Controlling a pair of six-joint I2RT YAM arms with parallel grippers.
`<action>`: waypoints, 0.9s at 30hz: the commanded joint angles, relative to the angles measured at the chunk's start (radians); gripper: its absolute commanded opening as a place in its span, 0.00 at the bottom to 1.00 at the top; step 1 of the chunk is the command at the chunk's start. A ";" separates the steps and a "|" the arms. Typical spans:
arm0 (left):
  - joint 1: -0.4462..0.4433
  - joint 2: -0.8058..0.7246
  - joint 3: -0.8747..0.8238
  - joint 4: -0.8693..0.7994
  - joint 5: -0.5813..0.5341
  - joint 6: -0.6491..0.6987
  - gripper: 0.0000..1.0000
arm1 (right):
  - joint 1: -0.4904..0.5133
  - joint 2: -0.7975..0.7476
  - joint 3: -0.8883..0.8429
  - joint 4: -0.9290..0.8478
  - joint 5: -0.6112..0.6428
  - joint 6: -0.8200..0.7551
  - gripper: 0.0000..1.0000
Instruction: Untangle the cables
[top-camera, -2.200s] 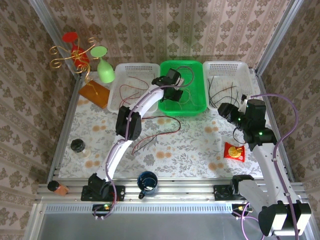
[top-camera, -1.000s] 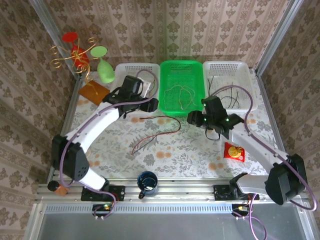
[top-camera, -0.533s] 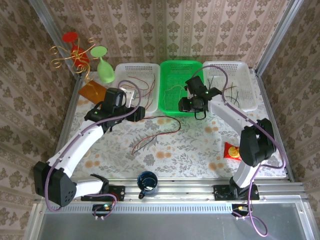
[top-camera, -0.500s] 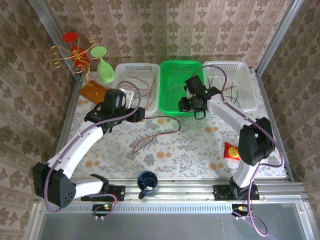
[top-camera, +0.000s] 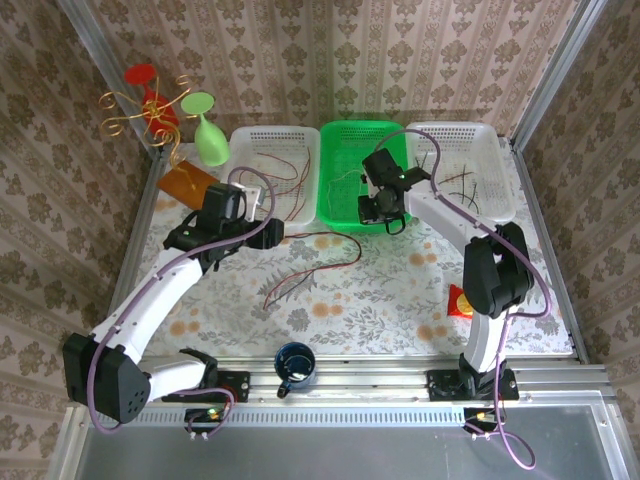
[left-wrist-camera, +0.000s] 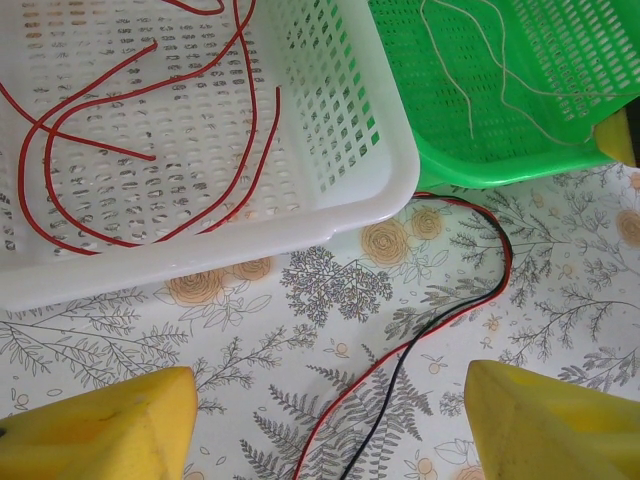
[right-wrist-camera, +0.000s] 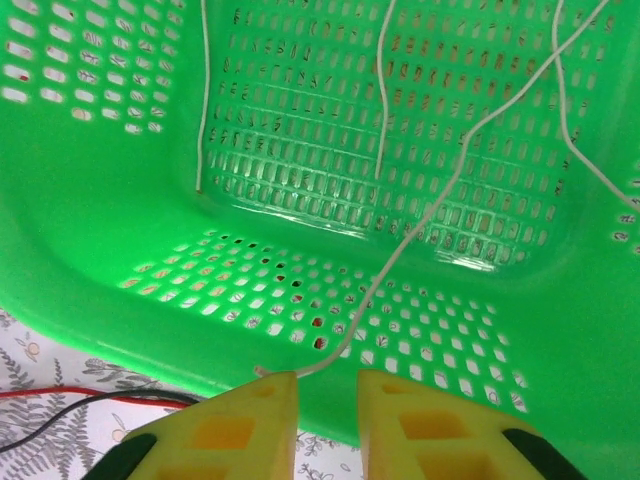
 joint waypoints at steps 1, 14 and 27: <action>0.001 -0.017 0.004 -0.005 -0.004 -0.024 0.72 | 0.005 0.029 0.047 -0.024 0.017 -0.027 0.20; 0.000 -0.026 0.023 -0.028 -0.005 -0.026 0.71 | 0.000 0.210 0.235 -0.055 -0.041 -0.036 0.09; 0.000 -0.057 0.022 -0.043 -0.013 -0.033 0.71 | -0.033 0.222 0.376 -0.165 -0.066 -0.065 0.18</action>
